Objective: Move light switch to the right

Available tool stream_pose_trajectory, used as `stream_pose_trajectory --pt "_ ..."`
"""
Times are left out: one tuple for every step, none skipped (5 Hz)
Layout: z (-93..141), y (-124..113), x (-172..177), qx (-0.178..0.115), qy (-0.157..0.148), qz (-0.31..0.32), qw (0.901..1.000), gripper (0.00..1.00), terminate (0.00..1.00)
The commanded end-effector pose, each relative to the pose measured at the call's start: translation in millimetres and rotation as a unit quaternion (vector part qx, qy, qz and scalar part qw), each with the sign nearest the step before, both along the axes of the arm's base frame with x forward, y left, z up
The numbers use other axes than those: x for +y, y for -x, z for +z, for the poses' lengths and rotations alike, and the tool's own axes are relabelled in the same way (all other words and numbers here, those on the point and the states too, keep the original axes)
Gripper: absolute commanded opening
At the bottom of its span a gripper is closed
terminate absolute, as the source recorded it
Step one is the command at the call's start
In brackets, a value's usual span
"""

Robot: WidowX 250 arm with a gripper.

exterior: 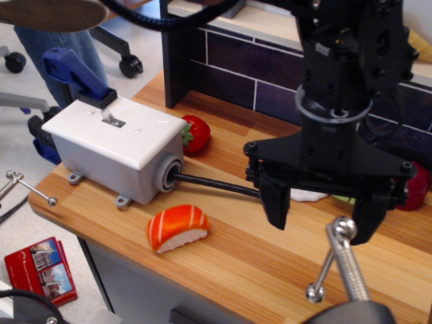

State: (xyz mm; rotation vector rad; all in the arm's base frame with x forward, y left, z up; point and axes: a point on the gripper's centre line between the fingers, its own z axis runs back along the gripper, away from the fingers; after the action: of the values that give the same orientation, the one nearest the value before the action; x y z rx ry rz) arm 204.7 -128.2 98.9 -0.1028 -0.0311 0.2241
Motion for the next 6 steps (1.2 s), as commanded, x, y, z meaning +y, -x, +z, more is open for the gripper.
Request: stream_pose_trajectory --pt "0.0 0.0 0.0 0.0 0.0 0.0 1.0 1.0 0.0" --pt "8.3 -4.8 19.5 0.004 0.005 0.002 1.0 1.0 0.0" --pt "27.7 -8.2 33.1 0.005 0.007 -0.021 0.9998 1.0 0.0" --pt "47.8 -8.3 66.7 -0.013 0.014 -0.047 0.9987 1.0 0.0" --pt "55.0 -5.9 106.8 -0.016 0.018 -0.077 0.9968 1.0 0.0" --pt "47.8 -5.5 133.9 -0.012 0.015 -0.076 0.9969 1.0 0.0"
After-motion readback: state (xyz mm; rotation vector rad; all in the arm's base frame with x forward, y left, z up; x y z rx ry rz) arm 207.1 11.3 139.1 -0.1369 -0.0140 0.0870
